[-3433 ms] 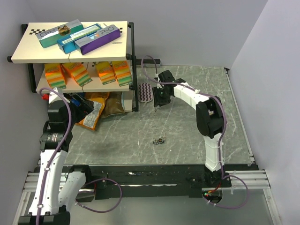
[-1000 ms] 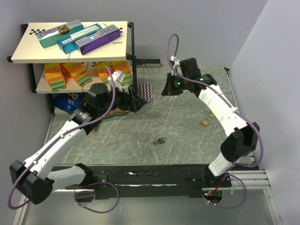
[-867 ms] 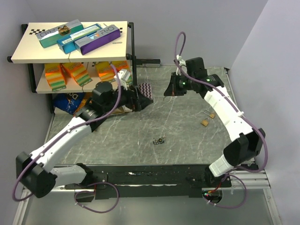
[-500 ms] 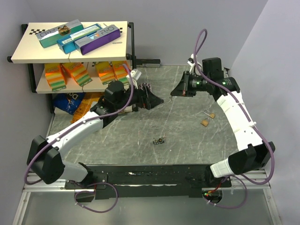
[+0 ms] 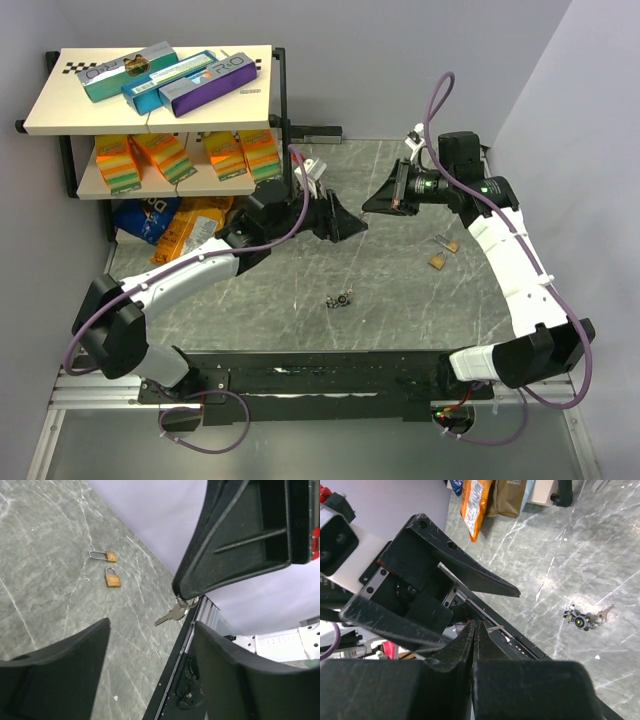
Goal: Unlock with the key
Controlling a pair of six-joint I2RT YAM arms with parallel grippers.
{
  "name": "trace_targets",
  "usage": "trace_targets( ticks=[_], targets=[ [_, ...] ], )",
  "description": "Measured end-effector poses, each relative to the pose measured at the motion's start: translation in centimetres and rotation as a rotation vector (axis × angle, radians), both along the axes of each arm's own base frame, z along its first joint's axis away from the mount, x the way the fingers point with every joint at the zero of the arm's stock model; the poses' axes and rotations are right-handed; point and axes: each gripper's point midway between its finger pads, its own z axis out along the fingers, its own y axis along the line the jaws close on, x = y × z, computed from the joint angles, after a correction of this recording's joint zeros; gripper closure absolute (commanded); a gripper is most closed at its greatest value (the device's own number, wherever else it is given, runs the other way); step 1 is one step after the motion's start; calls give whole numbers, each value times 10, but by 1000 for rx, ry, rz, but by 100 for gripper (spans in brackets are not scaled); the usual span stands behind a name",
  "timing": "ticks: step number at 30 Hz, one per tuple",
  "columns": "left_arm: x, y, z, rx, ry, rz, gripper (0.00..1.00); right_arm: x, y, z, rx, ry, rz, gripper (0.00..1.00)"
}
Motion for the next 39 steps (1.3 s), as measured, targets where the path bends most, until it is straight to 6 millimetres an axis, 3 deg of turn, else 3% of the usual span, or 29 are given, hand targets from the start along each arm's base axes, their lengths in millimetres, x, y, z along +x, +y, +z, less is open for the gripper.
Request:
trace_targets(
  ticks=[34, 36, 39],
  targets=[
    [-12, -9, 16, -49, -59, -56, 38, -4, 2, 13, 80, 30, -61, 100],
    [-12, -9, 16, -48, -62, -55, 42, -4, 3, 13, 81, 32, -61, 100],
    [-11, -9, 16, -45, -68, -53, 58, -4, 3, 13, 84, 37, -61, 100]
  ],
)
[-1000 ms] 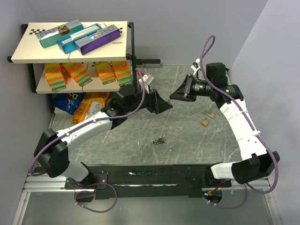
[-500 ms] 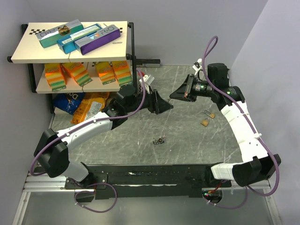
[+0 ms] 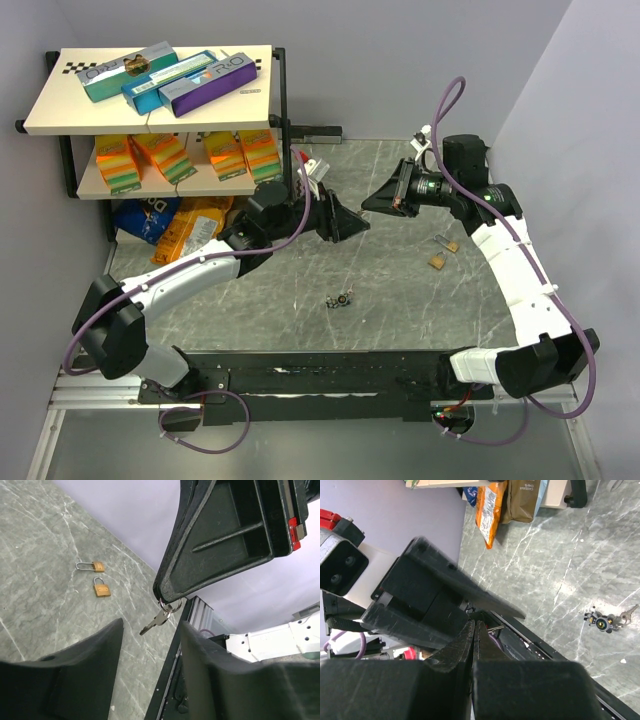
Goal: Unlock with the key
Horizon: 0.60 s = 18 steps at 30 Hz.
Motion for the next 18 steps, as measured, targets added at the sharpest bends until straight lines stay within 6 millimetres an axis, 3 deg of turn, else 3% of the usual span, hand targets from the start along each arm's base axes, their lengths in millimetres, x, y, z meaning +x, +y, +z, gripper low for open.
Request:
trace_targets(
  ticks=[2, 7, 12, 18],
  targets=[
    [1, 0, 0, 1, -5, 2, 68, 0, 0, 0, 1, 3, 0, 100],
    [1, 0, 0, 4, -16, 3, 79, 2, 2, -5, 9, 25, 2, 100],
    [1, 0, -1, 10, -16, 4, 99, 6, 4, -11, 12, 45, 3, 100],
    [1, 1, -6, 22, -15, 4, 99, 8, 4, -16, 12, 57, 3, 100]
  ],
)
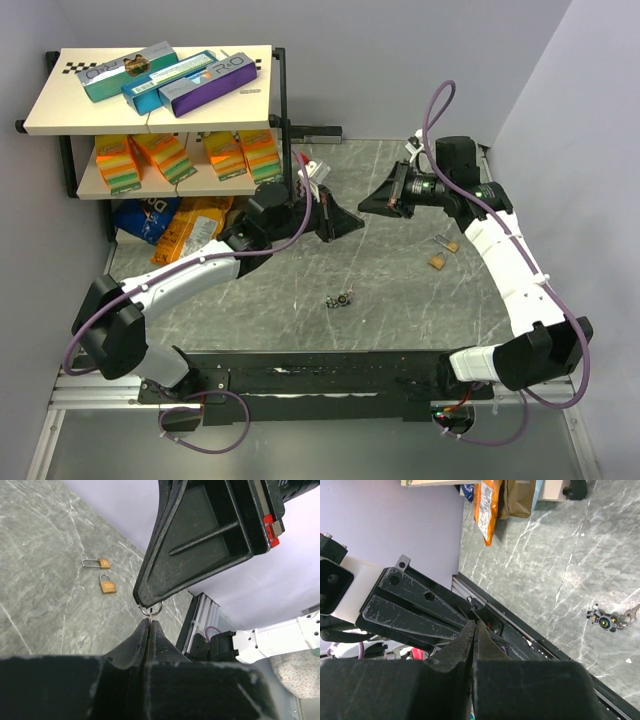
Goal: Unlock with the key
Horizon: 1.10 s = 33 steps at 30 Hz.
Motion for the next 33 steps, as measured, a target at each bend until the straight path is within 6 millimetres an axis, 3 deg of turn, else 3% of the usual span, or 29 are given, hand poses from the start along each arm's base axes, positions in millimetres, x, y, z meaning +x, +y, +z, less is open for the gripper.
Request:
trace_targets(
  ticks=[4, 6, 7, 10, 12, 17, 21, 27, 33],
  targets=[
    [-1, 2, -7, 20, 1, -1, 99, 0, 1, -8, 3, 5, 14, 96],
    [-2, 2, -11, 38, 1, -5, 99, -1, 1, -12, 2, 3, 27, 85],
    [-3, 3, -14, 51, 2, -12, 99, -2, 1, -14, -1, -5, 38, 71],
    [-10, 4, -23, 90, 6, -50, 99, -1, -3, -20, -32, -55, 63, 48],
    [-18, 5, -28, 126, 17, -94, 99, 1, -7, -20, -59, -107, 74, 43],
    [-37, 8, -30, 191, 41, -194, 99, -9, -11, -10, -88, -241, 141, 51],
    [-53, 12, -31, 221, 74, -272, 99, -29, -5, 2, -55, -328, 248, 58],
    [-75, 21, -47, 273, 160, -357, 99, -60, 19, -8, -24, -349, 433, 67],
    [-82, 23, -49, 281, 188, -385, 99, -79, 29, -23, -27, -330, 527, 69]
  ],
)
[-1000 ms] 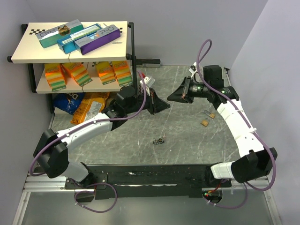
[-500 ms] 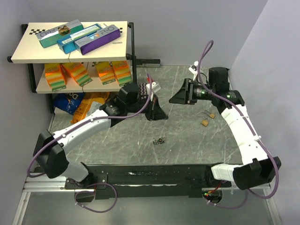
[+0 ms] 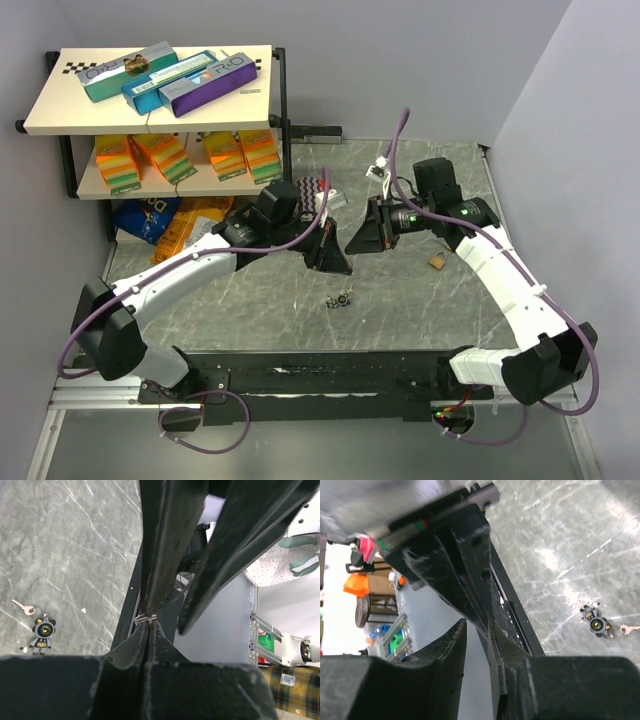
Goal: Unlock with the key
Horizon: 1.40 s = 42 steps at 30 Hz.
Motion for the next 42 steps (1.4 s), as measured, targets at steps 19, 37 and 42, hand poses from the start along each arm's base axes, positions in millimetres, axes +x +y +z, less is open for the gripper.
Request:
trace_targets(
  ticks=[19, 37, 42],
  targets=[
    [-5, 1, 0, 1, 19, -17, 99, -12, -3, -31, -44, 51, 32, 85],
    [17, 12, 15, -49, -60, 187, 26, 0, -11, -39, 2, 84, -51, 100],
    [29, 21, 40, -133, -105, 272, 19, 20, -26, -28, 99, 99, -190, 100]
  ],
)
